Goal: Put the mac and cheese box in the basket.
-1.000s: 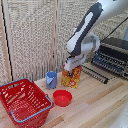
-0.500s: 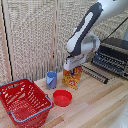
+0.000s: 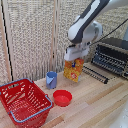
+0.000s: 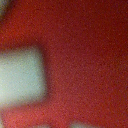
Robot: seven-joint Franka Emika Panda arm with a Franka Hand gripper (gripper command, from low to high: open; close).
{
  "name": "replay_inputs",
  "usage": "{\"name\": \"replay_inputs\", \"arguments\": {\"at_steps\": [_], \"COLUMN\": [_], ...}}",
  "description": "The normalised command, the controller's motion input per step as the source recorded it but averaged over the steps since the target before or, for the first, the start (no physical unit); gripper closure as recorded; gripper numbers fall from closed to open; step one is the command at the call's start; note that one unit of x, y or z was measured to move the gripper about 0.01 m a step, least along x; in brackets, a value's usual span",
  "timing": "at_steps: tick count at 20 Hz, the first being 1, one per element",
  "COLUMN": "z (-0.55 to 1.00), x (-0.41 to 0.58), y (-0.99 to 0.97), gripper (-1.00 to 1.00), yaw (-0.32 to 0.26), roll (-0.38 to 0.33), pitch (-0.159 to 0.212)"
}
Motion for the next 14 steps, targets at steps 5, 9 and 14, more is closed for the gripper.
{"name": "replay_inputs", "arguments": {"at_steps": [5, 9, 14], "z": [0.99, 0.88, 0.79], "x": [0.363, 0.039, -0.083], "y": [0.04, 0.53, 0.76], "gripper": [1.00, 1.00, 1.00], "yaw": [0.000, -0.006, 0.000], "roll": [0.001, 0.001, 0.000], "pitch": [0.072, 0.070, 0.018]}}
